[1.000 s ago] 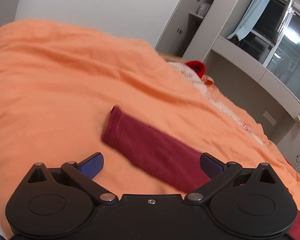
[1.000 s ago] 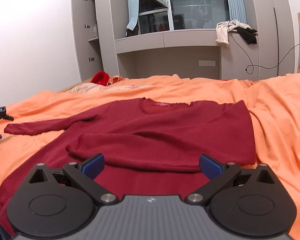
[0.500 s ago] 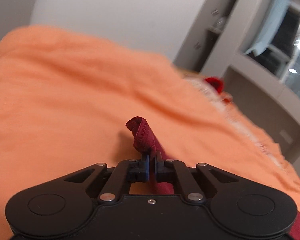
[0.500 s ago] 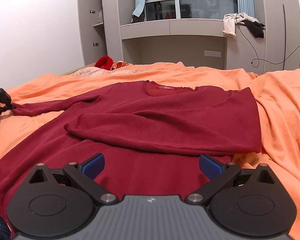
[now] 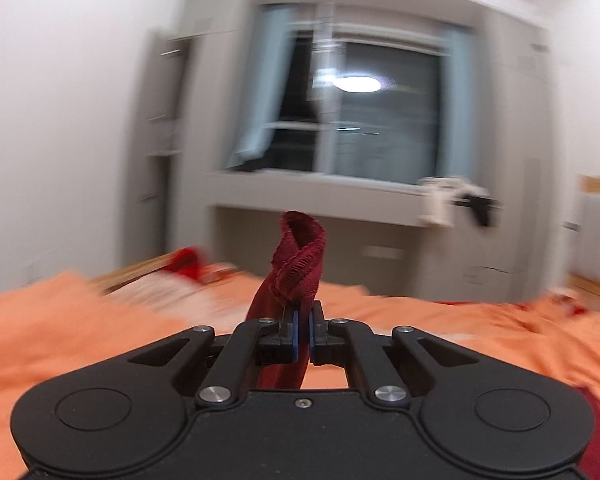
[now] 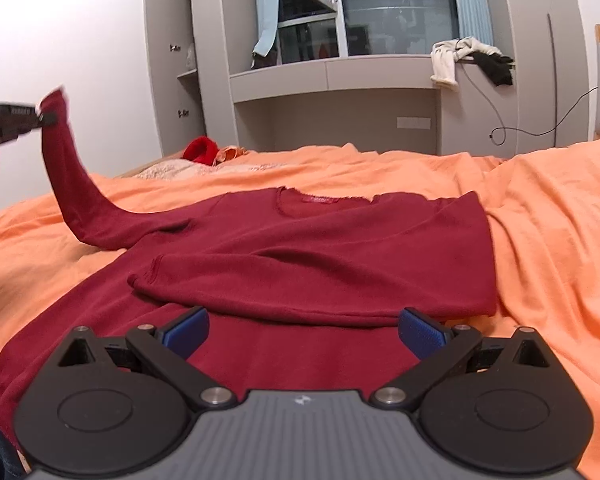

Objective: Fold small clothes
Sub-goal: 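Lift the sleeve with the left gripper and fold it across the body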

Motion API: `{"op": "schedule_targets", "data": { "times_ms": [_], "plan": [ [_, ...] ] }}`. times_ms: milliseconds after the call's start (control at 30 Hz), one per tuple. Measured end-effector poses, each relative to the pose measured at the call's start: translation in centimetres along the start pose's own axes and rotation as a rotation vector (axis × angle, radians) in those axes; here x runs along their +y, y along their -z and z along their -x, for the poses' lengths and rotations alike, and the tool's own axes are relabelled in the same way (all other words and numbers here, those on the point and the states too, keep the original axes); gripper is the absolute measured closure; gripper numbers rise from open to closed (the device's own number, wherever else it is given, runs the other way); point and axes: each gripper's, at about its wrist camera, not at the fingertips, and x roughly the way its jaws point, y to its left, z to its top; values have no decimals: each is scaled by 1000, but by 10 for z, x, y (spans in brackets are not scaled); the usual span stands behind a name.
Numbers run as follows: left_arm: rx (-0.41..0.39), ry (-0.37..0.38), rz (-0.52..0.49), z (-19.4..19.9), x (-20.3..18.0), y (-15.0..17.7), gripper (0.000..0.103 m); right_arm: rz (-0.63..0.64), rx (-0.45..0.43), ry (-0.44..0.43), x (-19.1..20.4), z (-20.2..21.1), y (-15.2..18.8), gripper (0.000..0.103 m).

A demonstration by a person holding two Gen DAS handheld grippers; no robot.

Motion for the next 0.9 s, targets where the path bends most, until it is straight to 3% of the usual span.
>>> {"op": "schedule_targets", "data": {
  "times_ms": [133,333,500,667,767,900],
  "plan": [
    [21,151,-78,-2,-65,12,99,-43,-30,39,-13,10,-2,0],
    [141,320,-82,-5,-134,54,99,-129,-65,100,-37,23,0,0],
    [241,437,-132,-7,-165,110,98,-158,-81,148,-53,32,4,0],
    [342,508,-182,-5,-179,165,95,-195,-82,182,-65,34,7,0],
    [377,526,-189,2,-185,187,81,-203,-75,186,-66,32,9,0],
    [392,522,-190,3,-179,194,52,-183,-54,180,-61,25,9,0]
  ]
}}
